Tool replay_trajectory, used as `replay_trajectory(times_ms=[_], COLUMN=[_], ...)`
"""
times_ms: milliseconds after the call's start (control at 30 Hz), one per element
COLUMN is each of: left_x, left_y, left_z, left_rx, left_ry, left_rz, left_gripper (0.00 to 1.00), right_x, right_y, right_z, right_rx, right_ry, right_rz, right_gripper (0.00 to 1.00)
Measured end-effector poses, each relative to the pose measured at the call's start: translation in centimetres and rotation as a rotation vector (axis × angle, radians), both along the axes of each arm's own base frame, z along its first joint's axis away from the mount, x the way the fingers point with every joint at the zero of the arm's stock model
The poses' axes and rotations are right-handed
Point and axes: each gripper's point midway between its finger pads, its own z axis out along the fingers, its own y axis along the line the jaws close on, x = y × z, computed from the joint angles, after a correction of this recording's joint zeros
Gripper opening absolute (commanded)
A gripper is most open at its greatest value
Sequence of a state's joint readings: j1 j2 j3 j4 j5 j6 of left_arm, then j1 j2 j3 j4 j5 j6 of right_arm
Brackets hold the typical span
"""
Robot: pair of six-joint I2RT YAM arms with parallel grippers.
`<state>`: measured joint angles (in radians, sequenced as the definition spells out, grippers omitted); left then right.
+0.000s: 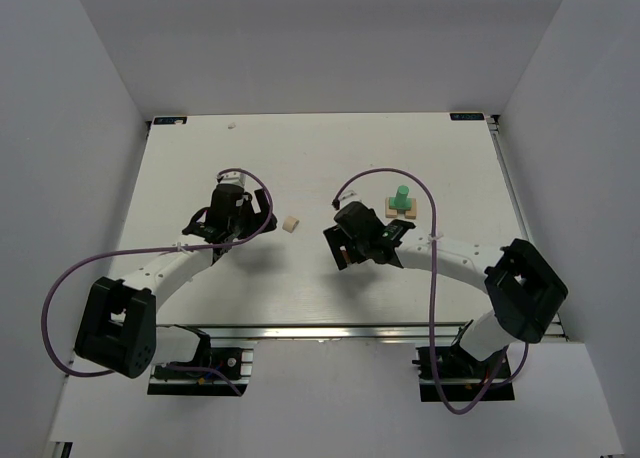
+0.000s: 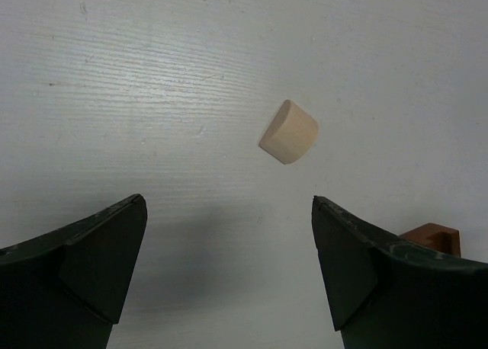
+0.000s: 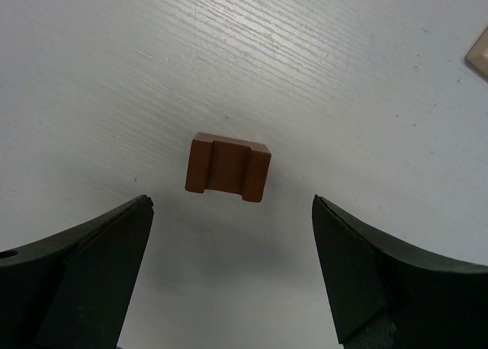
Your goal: Build the wood block tower
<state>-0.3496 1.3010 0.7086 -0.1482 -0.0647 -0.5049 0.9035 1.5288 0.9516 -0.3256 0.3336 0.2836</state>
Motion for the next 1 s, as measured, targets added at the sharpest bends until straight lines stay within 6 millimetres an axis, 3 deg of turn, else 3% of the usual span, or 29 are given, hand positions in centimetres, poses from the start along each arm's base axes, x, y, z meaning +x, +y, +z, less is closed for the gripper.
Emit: replay_trajectory(times_ms=[167, 467, 600, 833, 1000], left_x=[0.0, -0.1, -0.1, -0.3, -0.5], left_y=[0.0, -0.1, -0.1, -0.1, -0.7], left_z=[0.0, 0.0, 0.1, 0.3, 0.6], left_rx=[-0.001, -0.004, -0.005, -0.01, -0.034], left_ry=[0.001, 0.002, 0.0, -0.007, -0.013], left_rz=[-0.002, -0.005, -0.005, -0.008, -0.044], left_gripper=[0.98, 0.98, 0.98, 0.98, 0.98], right_x=[0.1, 0.6, 0.5, 0.5, 0.5], right_y=[0.2, 0.6, 0.5, 0.6, 0.8], right_z=[-0.7, -2.7, -3.4, -3.5, -3.4], right_rx=[-0.006, -0.03, -0.045, -0.039, -0.025], right_ry=[0.008, 0.019, 0.032, 0.034, 0.038], right_rz=[0.001, -0.003, -0.004, -0.01, -0.014], right_gripper=[0.89, 0.76, 0.75, 0.42, 0.36])
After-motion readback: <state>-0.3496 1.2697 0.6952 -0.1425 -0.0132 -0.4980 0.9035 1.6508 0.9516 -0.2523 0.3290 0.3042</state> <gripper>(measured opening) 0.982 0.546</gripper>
